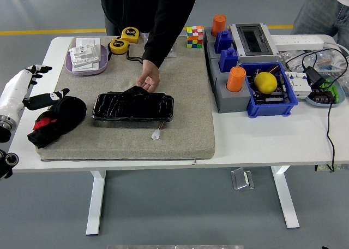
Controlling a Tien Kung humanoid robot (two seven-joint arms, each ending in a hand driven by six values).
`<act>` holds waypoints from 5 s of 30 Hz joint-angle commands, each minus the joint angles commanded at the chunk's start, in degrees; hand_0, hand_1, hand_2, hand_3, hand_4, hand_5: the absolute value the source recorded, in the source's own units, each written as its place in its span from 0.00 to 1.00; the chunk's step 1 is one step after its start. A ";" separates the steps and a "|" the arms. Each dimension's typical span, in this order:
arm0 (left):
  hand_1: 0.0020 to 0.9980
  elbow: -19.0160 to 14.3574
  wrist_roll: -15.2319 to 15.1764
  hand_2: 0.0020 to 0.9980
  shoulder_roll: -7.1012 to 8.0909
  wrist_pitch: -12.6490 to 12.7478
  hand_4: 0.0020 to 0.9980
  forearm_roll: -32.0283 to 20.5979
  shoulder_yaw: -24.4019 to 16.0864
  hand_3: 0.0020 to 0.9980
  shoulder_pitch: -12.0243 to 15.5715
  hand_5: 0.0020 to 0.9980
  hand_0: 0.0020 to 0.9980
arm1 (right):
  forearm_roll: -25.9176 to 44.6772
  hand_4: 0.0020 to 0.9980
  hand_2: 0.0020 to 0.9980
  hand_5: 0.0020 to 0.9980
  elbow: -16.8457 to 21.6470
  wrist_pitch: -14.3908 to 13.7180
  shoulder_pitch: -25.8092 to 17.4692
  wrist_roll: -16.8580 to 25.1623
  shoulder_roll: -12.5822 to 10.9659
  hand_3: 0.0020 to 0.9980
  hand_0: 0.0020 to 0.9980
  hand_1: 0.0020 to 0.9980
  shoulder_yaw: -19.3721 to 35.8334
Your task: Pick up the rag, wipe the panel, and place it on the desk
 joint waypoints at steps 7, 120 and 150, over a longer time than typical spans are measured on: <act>0.80 3.54 -0.74 0.85 -2.33 0.77 0.91 0.60 1.86 0.77 -0.72 0.41 0.66 | 0.05 1.00 0.71 0.55 0.04 0.00 -0.07 0.15 0.12 0.60 0.76 0.57 0.02; 0.14 3.52 6.55 0.59 -5.83 2.53 0.34 10.20 3.15 0.53 -4.48 0.00 0.20 | -3.55 1.00 0.70 0.55 0.05 -0.68 -0.12 0.58 0.15 0.60 0.76 0.57 6.05; 0.14 6.04 8.76 0.51 -12.66 3.12 0.29 9.86 12.42 0.50 -10.30 0.00 0.19 | -3.24 1.00 0.70 0.55 -0.07 -0.37 -0.12 0.81 -0.64 0.60 0.76 0.57 5.02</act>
